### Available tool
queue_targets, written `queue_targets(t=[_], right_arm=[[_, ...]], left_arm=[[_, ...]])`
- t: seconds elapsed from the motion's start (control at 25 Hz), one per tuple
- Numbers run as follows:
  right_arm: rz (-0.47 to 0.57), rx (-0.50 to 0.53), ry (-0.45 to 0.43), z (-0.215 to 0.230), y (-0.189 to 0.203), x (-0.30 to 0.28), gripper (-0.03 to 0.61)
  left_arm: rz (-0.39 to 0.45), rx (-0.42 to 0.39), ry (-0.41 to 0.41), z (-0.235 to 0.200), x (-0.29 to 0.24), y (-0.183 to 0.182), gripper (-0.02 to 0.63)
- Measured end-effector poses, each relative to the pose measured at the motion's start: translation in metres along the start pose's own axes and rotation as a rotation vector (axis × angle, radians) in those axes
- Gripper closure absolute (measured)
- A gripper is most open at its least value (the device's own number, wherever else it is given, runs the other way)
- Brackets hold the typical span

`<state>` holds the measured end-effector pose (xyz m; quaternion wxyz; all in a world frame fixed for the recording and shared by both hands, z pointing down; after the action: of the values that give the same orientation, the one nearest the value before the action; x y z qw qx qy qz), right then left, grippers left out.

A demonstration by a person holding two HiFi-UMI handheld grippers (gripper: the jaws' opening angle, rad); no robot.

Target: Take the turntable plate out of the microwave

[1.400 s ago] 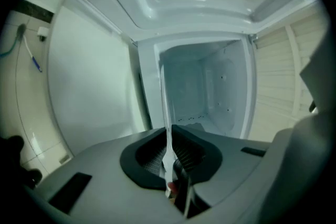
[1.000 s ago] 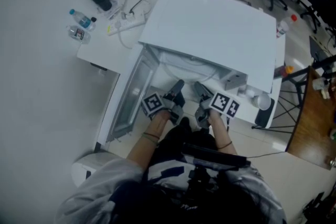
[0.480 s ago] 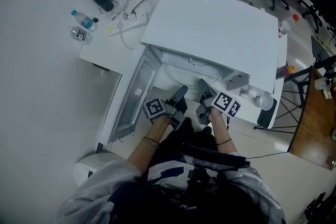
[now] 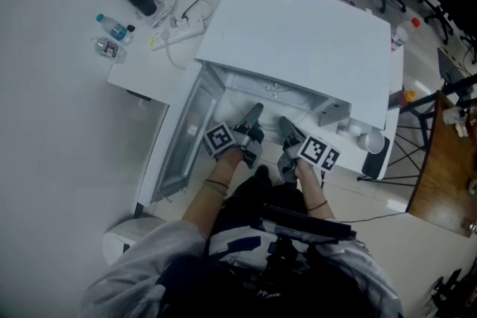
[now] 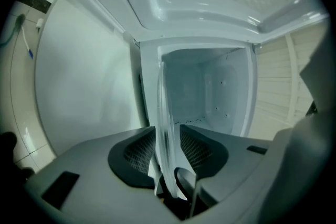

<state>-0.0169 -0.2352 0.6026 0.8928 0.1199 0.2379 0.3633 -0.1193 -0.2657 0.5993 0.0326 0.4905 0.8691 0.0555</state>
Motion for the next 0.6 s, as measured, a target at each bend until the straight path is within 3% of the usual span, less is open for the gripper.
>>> queue_targets(t=[0.12, 0.28, 0.32, 0.44, 0.6], right_arm=[[-0.009, 0.02, -0.007, -0.003, 0.0, 0.001, 0.486], [-0.018, 0.033, -0.008, -0.004, 0.002, 0.001, 0.486], [-0.019, 0.032, -0.007, -0.004, 0.003, 0.001, 0.486], [-0.018, 0.047, -0.011, -0.006, 0.004, 0.002, 0.485], [-0.034, 0.095, -0.017, -0.01, 0.011, 0.008, 0.477]], left_arm=[[0.018, 0.04, -0.005, -0.006, -0.008, -0.007, 0.488], [0.036, 0.073, 0.079, 0.0, -0.023, -0.015, 0.492], [0.03, 0.074, 0.094, 0.003, -0.025, -0.016, 0.55], [-0.009, 0.024, 0.079, 0.004, -0.026, -0.014, 0.593], [-0.025, -0.008, 0.089, 0.011, -0.018, -0.009, 0.592]])
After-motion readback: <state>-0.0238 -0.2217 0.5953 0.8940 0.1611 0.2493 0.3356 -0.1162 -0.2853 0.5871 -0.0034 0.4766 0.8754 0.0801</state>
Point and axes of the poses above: the fingertips, and each gripper's own axes: x backward along the fingers, z to its right, y out of its underside, the point moved 1 cm from there along x, backward along the fingers, and after that the axes turned 3 degrees about z, right-handed, at the moved point
